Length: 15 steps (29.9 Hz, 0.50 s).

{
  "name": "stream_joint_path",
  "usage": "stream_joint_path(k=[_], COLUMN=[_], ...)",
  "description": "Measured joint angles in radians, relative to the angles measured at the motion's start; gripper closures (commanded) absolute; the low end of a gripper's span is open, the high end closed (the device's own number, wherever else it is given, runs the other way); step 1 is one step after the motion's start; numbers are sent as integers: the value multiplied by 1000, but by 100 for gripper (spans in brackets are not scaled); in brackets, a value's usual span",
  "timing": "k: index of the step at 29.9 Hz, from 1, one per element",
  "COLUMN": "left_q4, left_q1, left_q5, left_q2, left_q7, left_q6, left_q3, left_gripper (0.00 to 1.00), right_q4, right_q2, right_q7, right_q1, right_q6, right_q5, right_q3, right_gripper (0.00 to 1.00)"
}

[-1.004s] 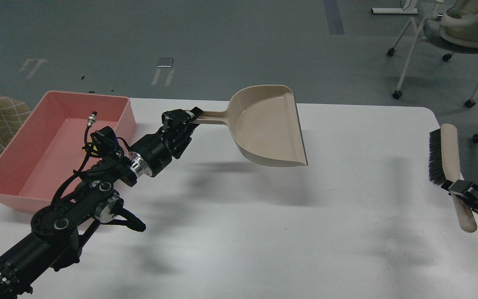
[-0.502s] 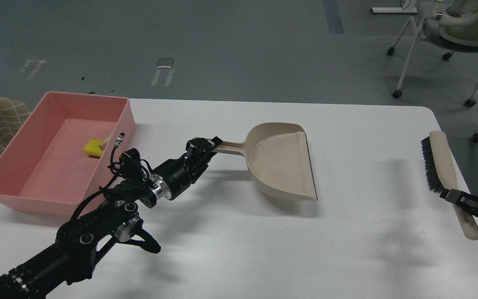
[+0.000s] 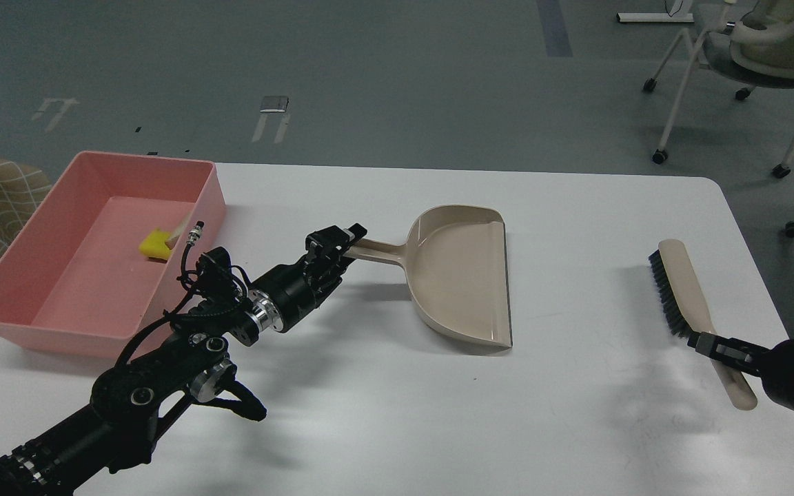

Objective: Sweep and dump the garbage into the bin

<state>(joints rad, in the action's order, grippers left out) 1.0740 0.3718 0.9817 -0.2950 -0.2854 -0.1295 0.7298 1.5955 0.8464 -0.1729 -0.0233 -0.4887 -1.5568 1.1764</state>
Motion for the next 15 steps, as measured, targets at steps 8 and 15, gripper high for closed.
stream_joint_path(k=[8, 15], left_q4=[4, 4], left_q1=[4, 8], left_q5=[-2, -3], left_q2=[-13, -51], left_q7=[12, 12], left_q6=[-3, -3], left_q3=[14, 20], left_gripper=[2, 2], right_q4=[0, -2], right_q2=[-6, -27], right_q7=[1, 1], right_q1=[1, -1], right_q6=[0, 0], right_q5=[-2, -2], right_q3=[-1, -2], right_gripper=[74, 56])
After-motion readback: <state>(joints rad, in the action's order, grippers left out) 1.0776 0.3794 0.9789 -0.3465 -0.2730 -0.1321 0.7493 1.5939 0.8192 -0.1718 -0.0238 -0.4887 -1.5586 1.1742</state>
